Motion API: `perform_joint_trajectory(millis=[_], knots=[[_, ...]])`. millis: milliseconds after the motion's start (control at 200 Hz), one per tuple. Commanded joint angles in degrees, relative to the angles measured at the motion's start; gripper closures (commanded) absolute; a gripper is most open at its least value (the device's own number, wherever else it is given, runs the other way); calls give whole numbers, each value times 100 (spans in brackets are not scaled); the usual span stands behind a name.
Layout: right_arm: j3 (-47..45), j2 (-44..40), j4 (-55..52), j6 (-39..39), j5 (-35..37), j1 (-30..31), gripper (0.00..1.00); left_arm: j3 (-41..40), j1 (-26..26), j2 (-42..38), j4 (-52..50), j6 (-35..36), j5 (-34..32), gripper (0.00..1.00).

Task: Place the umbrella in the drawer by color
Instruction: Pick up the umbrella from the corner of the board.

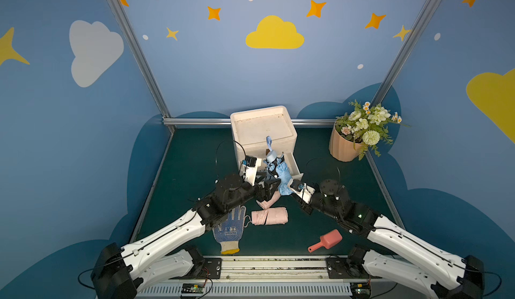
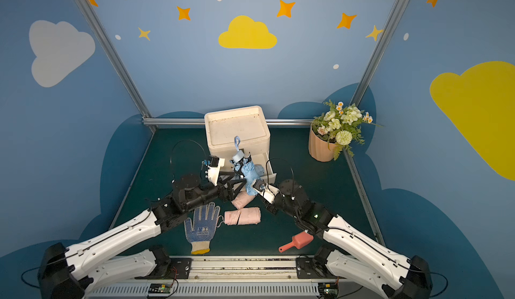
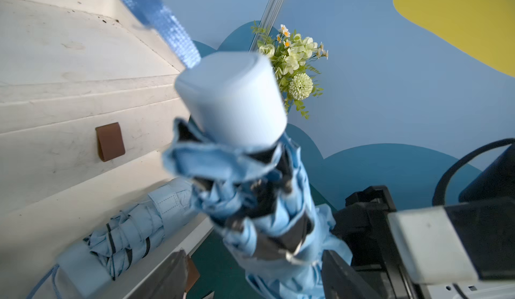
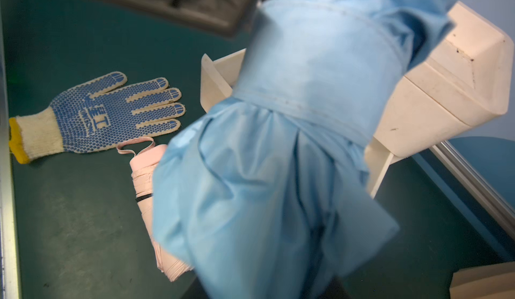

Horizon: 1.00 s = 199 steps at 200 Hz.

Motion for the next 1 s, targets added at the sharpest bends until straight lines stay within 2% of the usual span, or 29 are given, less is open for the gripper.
perform_joint_trajectory(millis=[0,135,280,315,415,501,536,631,721,836,991], knots=[[117,-25,584,-406,157,202,89,169,14,51,367,-172,206,20],[87,-15,626,-664,167,442,89,177,16,96,442,-222,164,21],[28,-5,698,-899,240,604,88,161,18,172,491,-294,128,32],[21,3,715,-926,291,623,86,150,13,182,530,-318,140,39],[36,67,774,-878,589,651,77,159,19,198,592,-340,124,69],[46,90,788,-779,908,648,62,149,18,145,671,-243,-110,92],[45,82,795,-767,1046,642,57,161,14,108,728,-158,-282,97],[2,-9,806,-441,1386,628,39,239,23,77,819,96,-952,97],[-108,-171,825,-79,1563,586,30,281,45,109,849,231,-1609,98],[-410,-432,1027,260,1609,486,25,164,93,346,1446,302,-2126,98],[-595,-754,1034,640,1614,363,24,420,125,1065,1904,468,-2321,97]])
